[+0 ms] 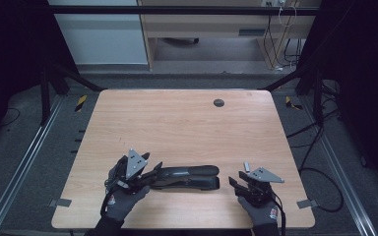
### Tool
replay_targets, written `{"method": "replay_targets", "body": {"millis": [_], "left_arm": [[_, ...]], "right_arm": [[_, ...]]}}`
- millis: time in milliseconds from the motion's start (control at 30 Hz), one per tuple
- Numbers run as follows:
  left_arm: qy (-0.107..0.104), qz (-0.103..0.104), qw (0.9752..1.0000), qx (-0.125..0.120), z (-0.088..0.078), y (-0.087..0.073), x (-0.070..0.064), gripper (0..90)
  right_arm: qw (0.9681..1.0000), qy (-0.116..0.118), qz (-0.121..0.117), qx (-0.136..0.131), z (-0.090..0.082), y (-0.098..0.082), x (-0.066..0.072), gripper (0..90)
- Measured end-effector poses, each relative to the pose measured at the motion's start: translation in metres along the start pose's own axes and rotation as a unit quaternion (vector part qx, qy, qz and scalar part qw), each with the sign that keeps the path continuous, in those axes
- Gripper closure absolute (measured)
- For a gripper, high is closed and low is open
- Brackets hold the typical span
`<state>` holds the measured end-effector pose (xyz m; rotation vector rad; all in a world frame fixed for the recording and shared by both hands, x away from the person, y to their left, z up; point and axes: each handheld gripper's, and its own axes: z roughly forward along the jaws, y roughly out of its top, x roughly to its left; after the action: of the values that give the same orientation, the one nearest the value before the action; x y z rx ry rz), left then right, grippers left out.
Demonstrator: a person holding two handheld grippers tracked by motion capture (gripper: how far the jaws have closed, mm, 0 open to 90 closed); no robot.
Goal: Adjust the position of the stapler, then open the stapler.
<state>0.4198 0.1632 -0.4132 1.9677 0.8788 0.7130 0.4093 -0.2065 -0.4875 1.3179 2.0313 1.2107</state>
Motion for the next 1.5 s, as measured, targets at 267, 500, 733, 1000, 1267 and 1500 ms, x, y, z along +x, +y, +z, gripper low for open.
{"method": "replay_targets", "body": {"millis": [267, 500, 733, 1000, 1267, 1500], "left_arm": [[-0.012, 0.036, 0.9993, -0.001, 0.001, 0.010, -0.017, 37.2], [-0.025, 0.063, 0.9977, 0.004, 0.002, 0.017, -0.028, 34.5], [-0.039, 0.095, 0.9945, 0.015, 0.000, 0.027, -0.046, 32.7], [-0.049, 0.131, 0.9899, 0.020, 0.001, 0.037, -0.066, 32.2], [-0.048, 0.159, 0.9857, 0.029, 0.005, 0.036, -0.078, 32.0], [-0.043, 0.183, 0.9814, 0.040, 0.013, 0.037, -0.088, 32.1]], "right_arm": [[0.9992, -0.038, -0.008, -0.002, -0.005, 0.002, -0.011, 38.8], [0.9985, -0.054, -0.008, 0.001, -0.010, 0.001, -0.020, 32.8], [0.9982, -0.060, -0.005, 0.001, -0.012, 0.000, -0.023, 31.3], [0.9982, -0.059, -0.005, 0.000, -0.013, 0.000, -0.023, 31.8], [0.9983, -0.058, -0.002, 0.000, -0.015, 0.000, -0.023, 33.8], [0.9983, -0.058, -0.005, 0.001, -0.015, -0.001, -0.023, 35.1]]}}
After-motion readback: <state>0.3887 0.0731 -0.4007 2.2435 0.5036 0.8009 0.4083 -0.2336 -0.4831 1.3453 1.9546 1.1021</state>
